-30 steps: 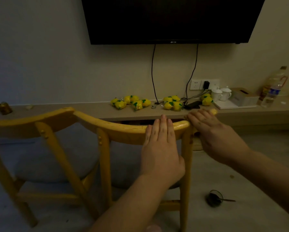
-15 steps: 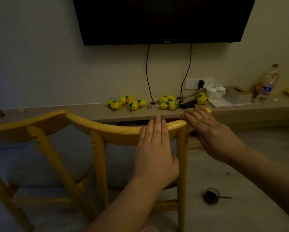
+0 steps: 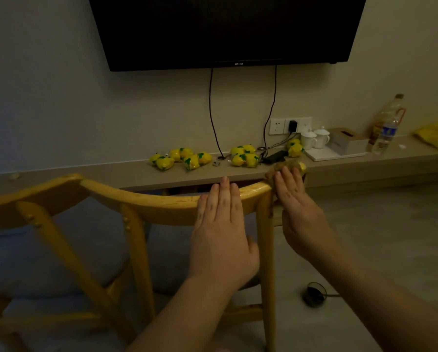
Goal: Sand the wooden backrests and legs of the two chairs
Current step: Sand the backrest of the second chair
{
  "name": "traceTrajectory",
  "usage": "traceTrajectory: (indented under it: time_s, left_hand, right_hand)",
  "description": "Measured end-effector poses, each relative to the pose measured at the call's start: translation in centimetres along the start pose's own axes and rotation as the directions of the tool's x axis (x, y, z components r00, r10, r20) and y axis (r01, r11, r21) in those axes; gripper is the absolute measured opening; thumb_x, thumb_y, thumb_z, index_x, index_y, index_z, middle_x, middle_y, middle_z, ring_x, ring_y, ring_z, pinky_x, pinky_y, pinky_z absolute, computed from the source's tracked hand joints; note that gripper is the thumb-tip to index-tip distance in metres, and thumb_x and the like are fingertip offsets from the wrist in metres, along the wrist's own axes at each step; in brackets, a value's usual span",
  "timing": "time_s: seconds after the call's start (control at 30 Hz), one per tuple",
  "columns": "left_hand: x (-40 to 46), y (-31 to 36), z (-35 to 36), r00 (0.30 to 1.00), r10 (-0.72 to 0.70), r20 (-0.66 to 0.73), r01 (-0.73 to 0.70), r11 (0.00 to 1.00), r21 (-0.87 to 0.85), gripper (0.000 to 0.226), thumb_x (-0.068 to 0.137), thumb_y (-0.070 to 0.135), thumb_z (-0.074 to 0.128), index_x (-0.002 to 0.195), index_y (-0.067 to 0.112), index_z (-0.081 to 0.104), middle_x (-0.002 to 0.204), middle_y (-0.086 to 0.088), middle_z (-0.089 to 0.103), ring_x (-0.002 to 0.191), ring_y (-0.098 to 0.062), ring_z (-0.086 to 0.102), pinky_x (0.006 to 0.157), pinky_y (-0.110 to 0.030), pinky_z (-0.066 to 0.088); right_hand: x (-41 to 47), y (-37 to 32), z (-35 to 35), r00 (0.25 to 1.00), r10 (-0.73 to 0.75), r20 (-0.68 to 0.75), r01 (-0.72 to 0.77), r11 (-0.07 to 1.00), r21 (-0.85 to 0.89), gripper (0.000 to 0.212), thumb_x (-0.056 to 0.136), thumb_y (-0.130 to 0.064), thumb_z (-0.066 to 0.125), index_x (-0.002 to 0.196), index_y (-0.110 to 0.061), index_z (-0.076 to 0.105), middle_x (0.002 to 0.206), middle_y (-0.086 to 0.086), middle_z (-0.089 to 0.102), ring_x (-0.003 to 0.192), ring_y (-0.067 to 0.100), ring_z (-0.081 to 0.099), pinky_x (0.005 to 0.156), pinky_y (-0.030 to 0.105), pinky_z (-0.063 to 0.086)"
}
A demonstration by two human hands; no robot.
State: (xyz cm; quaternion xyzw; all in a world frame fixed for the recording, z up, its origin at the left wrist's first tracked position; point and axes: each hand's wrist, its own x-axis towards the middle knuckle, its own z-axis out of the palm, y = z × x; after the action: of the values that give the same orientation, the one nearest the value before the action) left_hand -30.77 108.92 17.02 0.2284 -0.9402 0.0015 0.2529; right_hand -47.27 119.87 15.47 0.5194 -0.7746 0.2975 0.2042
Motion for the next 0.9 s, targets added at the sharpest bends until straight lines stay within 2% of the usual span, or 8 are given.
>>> traceTrajectory:
  time_s: [0.1,0.17,0.27,0.33,0.53,0.7,0.77,0.9]
  left_hand:
    - [0.0,0.1,0.0,1.0,-0.004,0.003,0.004,1.0,0.001,0.101,0.091,0.051,0.044,0.16,0.011,-0.017,0.169,-0.011,-0.018,0.157,-0.026,-0.013,0.127,-0.047,-0.005]
    - [0.0,0.2,0.0,1.0,-0.011,0.003,0.011,1.0,-0.003,0.101,0.091,0.052,0.044,0.16,0.011,-0.018,0.169,-0.011,-0.019,0.157,-0.026,-0.014,0.127,-0.047,-0.005]
    - [0.0,0.2,0.2,1.0,-0.015,0.001,0.015,1.0,-0.004,0.102,0.091,0.053,0.045,0.16,0.011,-0.019,0.169,-0.011,-0.021,0.157,-0.026,-0.015,0.127,-0.046,-0.006]
    - [0.0,0.2,0.3,1.0,-0.014,0.001,0.014,1.0,-0.002,0.102,0.091,0.053,0.045,0.16,0.011,-0.018,0.169,-0.011,-0.021,0.157,-0.026,-0.015,0.127,-0.046,-0.006]
    - [0.0,0.2,0.2,1.0,-0.008,-0.008,0.008,1.0,0.017,0.102,0.09,0.052,0.047,0.161,0.01,-0.011,0.17,-0.012,-0.014,0.158,-0.026,-0.01,0.124,-0.043,-0.009]
    - [0.0,0.2,0.2,1.0,-0.017,-0.004,0.017,1.0,0.004,0.102,0.09,0.052,0.047,0.161,0.011,-0.014,0.17,-0.011,-0.017,0.157,-0.025,-0.012,0.125,-0.044,-0.009]
    - [0.0,0.3,0.2,1.0,-0.021,-0.003,0.021,1.0,-0.004,0.102,0.09,0.052,0.047,0.161,0.012,-0.015,0.17,-0.01,-0.018,0.157,-0.025,-0.012,0.125,-0.044,-0.009]
    - [0.1,0.5,0.4,1.0,-0.028,0.001,0.028,1.0,-0.004,0.103,0.089,0.053,0.045,0.16,0.012,-0.019,0.169,-0.011,-0.022,0.157,-0.025,-0.015,0.126,-0.045,-0.008]
  right_hand:
    - [1.1,1.2,0.1,0.974,0.22,-0.046,-0.215,0.973,0.087,0.073,0.098,0.003,0.04,0.159,-0.015,0.004,0.167,-0.001,-0.003,0.156,0.017,-0.003,0.125,0.036,0.014]
    - [1.4,0.8,0.4,0.946,0.313,-0.082,-0.296,0.94,0.168,0.077,0.098,0.003,0.042,0.159,-0.017,-0.001,0.166,-0.004,-0.006,0.156,0.014,-0.003,0.124,0.031,0.013]
    - [1.0,-1.5,1.5,0.932,0.337,-0.13,-0.296,0.919,0.262,0.069,0.1,-0.012,0.036,0.161,-0.015,0.004,0.169,0.002,-0.004,0.157,0.02,0.0,0.122,0.021,0.006]
    - [0.3,-3.0,2.4,0.945,0.299,-0.129,-0.247,0.917,0.313,0.068,0.098,-0.011,0.032,0.16,-0.012,0.004,0.169,0.007,-0.004,0.157,0.025,-0.001,0.12,0.011,0.0]
    - [0.3,-2.9,3.0,0.949,0.29,-0.125,-0.233,0.911,0.341,0.068,0.098,-0.01,0.031,0.16,-0.008,0.003,0.169,0.008,-0.006,0.157,0.023,-0.006,0.119,0.007,-0.002]
    - [2.4,-2.3,2.4,0.853,0.474,-0.22,-0.338,0.821,0.46,0.073,0.092,-0.009,0.03,0.162,-0.011,0.009,0.171,0.007,0.0,0.151,-0.006,-0.005,0.111,-0.002,0.003]
    - [2.3,-2.9,2.5,0.841,0.492,-0.226,-0.346,0.809,0.475,0.073,0.092,-0.009,0.03,0.162,-0.011,0.01,0.171,0.005,0.0,0.152,-0.005,-0.005,0.112,0.0,0.004]
    - [0.1,-5.1,3.7,0.911,0.358,-0.205,-0.24,0.864,0.442,0.071,0.093,-0.004,0.032,0.161,-0.008,0.013,0.171,0.008,0.002,0.157,0.013,-0.001,0.122,0.012,0.005]
